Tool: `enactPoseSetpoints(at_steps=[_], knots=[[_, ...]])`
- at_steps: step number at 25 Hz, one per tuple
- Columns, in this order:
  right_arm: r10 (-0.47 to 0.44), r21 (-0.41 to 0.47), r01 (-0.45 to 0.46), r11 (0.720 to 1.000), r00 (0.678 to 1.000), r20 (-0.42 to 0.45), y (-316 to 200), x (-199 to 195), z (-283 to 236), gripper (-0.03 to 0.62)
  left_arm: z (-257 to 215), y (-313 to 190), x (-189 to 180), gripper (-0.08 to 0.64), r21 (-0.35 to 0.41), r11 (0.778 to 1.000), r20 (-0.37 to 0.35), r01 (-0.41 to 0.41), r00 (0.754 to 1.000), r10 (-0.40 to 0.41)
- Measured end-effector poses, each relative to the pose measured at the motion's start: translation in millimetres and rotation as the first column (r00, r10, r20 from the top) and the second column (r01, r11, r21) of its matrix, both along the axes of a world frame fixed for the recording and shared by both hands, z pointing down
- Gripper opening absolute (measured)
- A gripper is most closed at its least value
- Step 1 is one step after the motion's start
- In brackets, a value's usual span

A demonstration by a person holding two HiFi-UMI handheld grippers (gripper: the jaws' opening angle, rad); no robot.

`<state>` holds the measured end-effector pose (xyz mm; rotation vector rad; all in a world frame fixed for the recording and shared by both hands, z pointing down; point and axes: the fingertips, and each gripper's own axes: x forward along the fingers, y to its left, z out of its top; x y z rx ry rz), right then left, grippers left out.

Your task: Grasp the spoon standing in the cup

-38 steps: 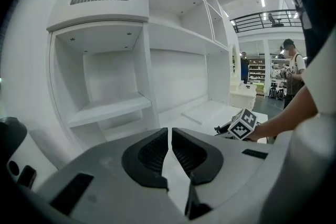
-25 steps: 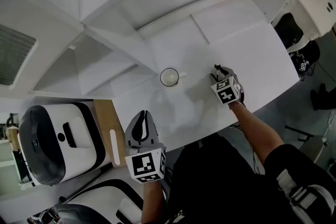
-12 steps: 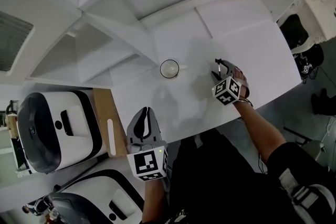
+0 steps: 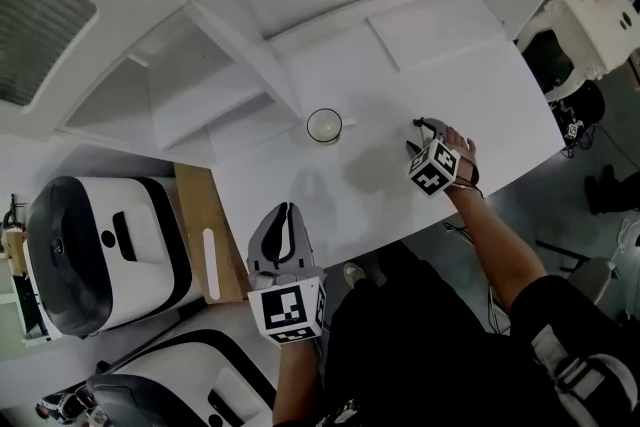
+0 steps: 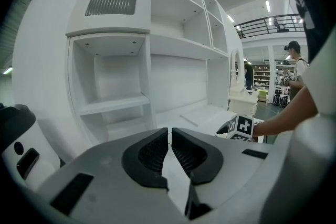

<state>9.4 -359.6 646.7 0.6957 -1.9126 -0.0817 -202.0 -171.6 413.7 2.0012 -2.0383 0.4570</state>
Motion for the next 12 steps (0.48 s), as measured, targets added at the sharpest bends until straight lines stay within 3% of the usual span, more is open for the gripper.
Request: enactPoseSetpoints(at_steps=[7, 12], knots=[[0.036, 0.082, -0.040, 0.996, 0.998, 0.052, 30, -14, -42, 0.279, -7, 42, -21, 0.009, 0.033, 0.999, -0.009, -0.007, 1.000, 0.007], [0.089, 0.169, -0.107, 0.980, 0.990, 0.111, 78, -6, -87, 0.278, -6, 65, -14, 0.009, 0.074, 0.993, 0.003, -0.092, 0.996, 0.092]])
